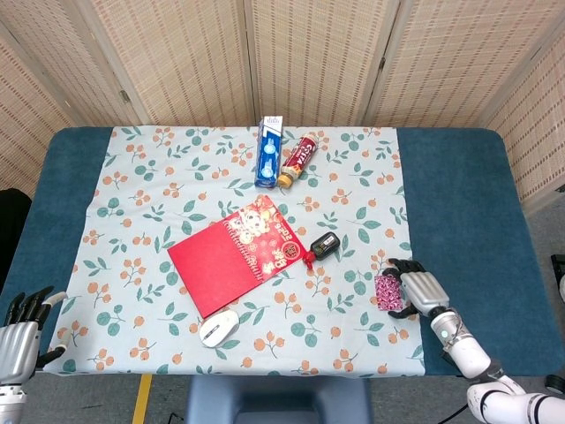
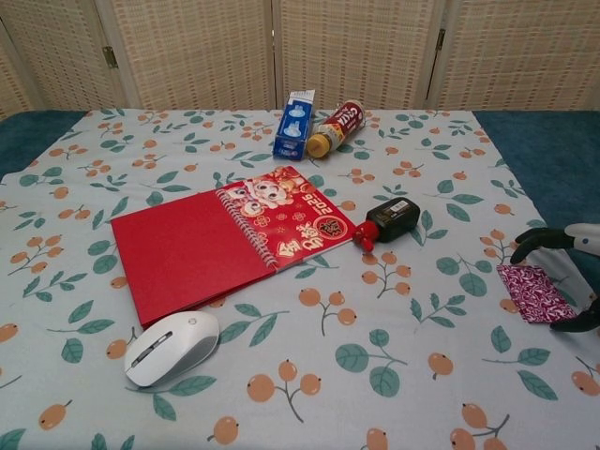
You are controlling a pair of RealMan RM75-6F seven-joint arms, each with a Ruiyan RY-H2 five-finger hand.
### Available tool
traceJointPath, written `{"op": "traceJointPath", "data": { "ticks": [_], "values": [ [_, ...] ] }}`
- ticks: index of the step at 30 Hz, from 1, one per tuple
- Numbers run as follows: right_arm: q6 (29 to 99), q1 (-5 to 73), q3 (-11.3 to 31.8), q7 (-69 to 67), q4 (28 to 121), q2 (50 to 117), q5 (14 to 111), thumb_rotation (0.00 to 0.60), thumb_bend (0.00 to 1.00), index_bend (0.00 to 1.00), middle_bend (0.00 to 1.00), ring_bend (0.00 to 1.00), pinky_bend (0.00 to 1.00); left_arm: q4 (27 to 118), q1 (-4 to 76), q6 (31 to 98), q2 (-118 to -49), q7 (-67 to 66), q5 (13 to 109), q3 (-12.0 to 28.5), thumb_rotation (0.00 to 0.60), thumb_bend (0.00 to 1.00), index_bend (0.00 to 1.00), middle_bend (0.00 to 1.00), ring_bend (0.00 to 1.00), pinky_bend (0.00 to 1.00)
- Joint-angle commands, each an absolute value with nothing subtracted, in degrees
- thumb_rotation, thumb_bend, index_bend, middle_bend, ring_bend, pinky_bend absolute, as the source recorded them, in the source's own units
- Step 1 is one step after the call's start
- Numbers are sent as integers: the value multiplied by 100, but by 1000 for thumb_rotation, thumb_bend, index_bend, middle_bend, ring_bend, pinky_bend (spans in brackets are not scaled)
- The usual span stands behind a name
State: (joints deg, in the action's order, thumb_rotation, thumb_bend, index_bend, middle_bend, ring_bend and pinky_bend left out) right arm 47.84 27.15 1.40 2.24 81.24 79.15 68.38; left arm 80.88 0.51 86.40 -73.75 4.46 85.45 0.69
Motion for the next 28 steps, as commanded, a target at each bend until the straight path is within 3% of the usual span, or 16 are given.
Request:
{"op": "traceJointPath", "data": {
  "ticks": [1, 8, 21, 28],
  "values": [
    [4976, 2649, 195, 166, 8195, 7848, 6902, 535, 206, 200, 77, 0, 0, 8088, 53, 8643, -7375, 446, 8547, 71, 600, 434, 219, 134, 142, 0],
    [6036, 2239, 273, 72, 8691, 7345, 7330, 539, 205, 200, 78, 0, 0, 8126, 80, 8655, -7354, 449, 8555, 108, 600, 434, 219, 134, 142, 0],
    [8745, 830, 110, -385, 9039, 6786, 8395, 547, 205, 199, 86, 0, 0, 8318, 142, 8964, -7434, 161, 8675, 291, 600, 434, 217, 134, 139, 0],
    [9135, 495, 42, -550, 8891, 6885, 8583, 547, 205, 199, 86, 0, 0, 8475, 211, 8975, -7419, -36, 8777, 295, 600, 434, 217, 134, 139, 0]
  ]
}}
